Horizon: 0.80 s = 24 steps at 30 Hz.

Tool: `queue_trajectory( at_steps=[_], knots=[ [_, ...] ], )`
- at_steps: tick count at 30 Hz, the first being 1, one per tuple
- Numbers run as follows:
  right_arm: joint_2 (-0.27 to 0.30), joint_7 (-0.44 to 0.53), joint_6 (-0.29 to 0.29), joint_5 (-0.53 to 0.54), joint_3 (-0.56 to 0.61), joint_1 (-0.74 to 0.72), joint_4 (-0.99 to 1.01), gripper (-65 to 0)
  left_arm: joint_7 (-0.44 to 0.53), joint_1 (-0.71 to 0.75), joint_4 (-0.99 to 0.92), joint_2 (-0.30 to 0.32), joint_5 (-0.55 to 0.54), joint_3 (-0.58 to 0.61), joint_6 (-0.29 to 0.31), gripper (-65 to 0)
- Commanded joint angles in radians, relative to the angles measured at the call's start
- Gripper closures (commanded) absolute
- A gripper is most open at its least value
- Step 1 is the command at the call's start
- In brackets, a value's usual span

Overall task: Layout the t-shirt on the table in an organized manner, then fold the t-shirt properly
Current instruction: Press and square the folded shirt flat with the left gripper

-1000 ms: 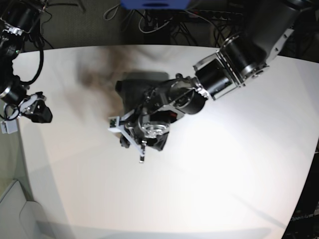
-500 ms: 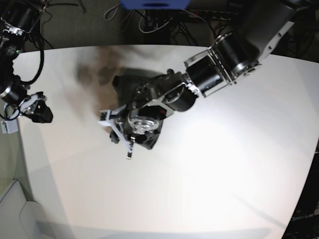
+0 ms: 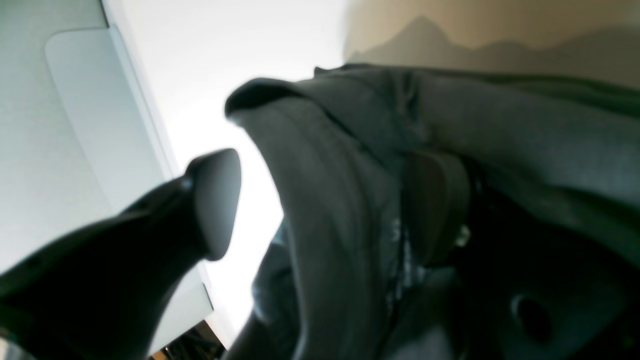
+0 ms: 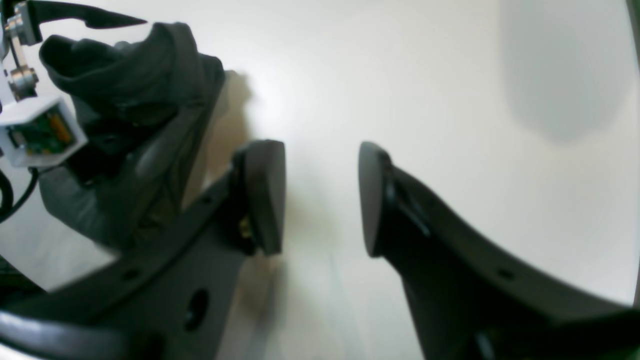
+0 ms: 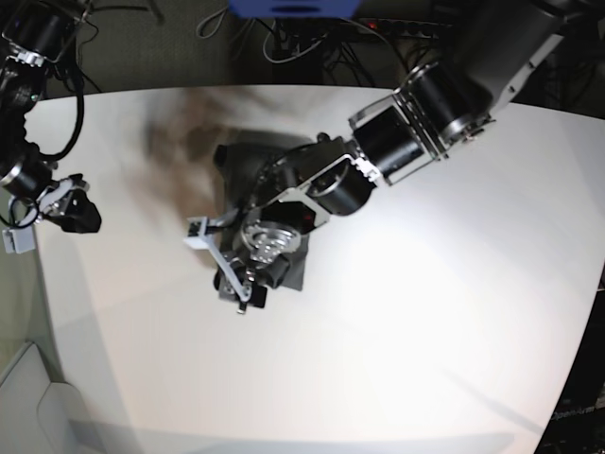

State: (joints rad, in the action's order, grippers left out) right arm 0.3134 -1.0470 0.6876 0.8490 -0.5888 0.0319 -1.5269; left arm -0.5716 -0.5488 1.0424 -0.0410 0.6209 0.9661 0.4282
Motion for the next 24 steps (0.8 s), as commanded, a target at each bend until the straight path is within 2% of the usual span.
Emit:
queue_trajectory(
  at_steps=[1, 4, 8, 10, 18, 24],
  knots=[
    [0.017, 0.024, 0.011, 0.022, -0.003, -0.010, -0.013, -25.5, -0.012, -0.027, 0.031, -0.004, 0.017, -0.026, 0.002, -50.0],
    [0.017, 0.024, 0.011, 0.022, -0.003, -0.010, -0.013, -25.5, -0.018, -0.026, 0.077, -0.004, 0.037, -0.066, 0.004, -50.0],
    [0.017, 0.024, 0.011, 0.022, -0.003, -0.010, -0.013, -25.5, -0.083, -0.027, 0.131, -0.001, 0.041, -0.075, 0.005, -50.0],
    [0.017, 0.024, 0.011, 0.022, -0.003, -0.010, -0.013, -25.5, -0.098, -0.027, 0.161, 0.019, 0.041, -0.075, 0.005, -50.0],
    [0.017, 0.024, 0.011, 0.022, -0.003, -0.010, -0.013, -25.5, -0.100, -0.027, 0.230, 0.085, 0.035, -0.105, 0.005, -50.0],
    [0.002, 0.027, 0.011, 0.022, -0.003, 0.000, -0.013, -25.5, -0.089, 0.005, 0.192, 0.085, 0.034, -0.183, 0.005, -50.0]
  ],
)
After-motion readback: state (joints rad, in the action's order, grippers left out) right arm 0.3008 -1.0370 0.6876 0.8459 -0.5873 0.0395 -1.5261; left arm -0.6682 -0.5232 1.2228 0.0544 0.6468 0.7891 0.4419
